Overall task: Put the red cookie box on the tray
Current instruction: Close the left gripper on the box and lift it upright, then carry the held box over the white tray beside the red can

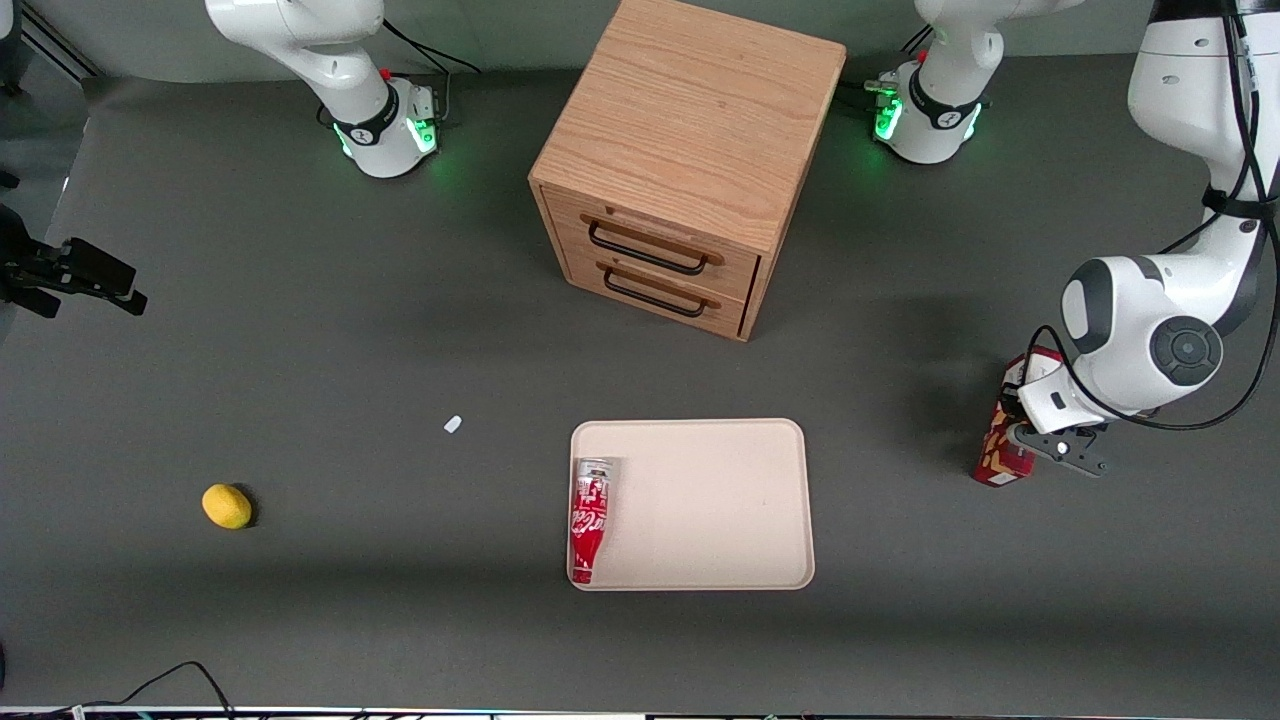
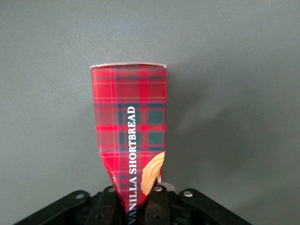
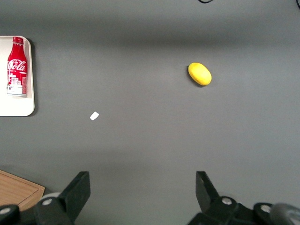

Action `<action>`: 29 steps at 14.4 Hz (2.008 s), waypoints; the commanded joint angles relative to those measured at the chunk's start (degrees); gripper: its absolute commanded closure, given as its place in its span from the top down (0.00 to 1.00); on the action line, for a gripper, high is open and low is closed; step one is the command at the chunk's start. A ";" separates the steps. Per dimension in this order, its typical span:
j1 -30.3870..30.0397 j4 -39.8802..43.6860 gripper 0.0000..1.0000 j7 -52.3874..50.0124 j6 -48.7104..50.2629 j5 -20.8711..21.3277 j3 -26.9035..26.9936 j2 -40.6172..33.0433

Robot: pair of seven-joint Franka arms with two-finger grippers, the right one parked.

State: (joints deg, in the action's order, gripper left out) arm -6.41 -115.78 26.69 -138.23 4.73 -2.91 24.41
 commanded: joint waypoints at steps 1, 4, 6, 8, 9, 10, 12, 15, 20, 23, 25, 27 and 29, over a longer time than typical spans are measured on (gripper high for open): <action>-0.27 0.03 0.00 0.29 0.07 -0.07 -0.25 -0.33; -0.27 0.12 0.00 0.38 -0.02 -0.07 -0.25 -0.42; -0.27 0.38 0.00 0.29 0.07 -0.25 -0.25 -0.77; -0.27 1.34 0.00 -0.06 0.85 -0.42 -0.25 -2.08; -0.18 2.57 0.00 -0.23 3.04 -0.95 -0.25 -2.78; -0.18 5.19 0.00 -0.23 6.71 -2.17 -0.25 -3.14; 0.08 10.81 0.00 -0.41 14.53 -3.32 -0.25 -4.02; 0.69 20.21 0.00 -5.48 25.26 -4.38 -1.21 -4.46; 4.03 34.73 0.00 -21.47 38.55 -4.64 -4.64 -3.41; 7.36 41.58 0.00 -31.40 42.24 -5.69 -6.32 -0.34; 10.87 46.94 0.00 -38.69 43.22 -6.49 -6.40 3.52; 14.21 50.99 0.00 -44.68 42.18 -6.49 -6.32 7.65; 17.29 55.21 0.00 -48.90 40.68 -6.31 -6.23 12.13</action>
State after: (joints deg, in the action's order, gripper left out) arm 7.71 -69.05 -17.33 -98.02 -1.28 -9.92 30.09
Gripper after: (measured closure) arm 0.863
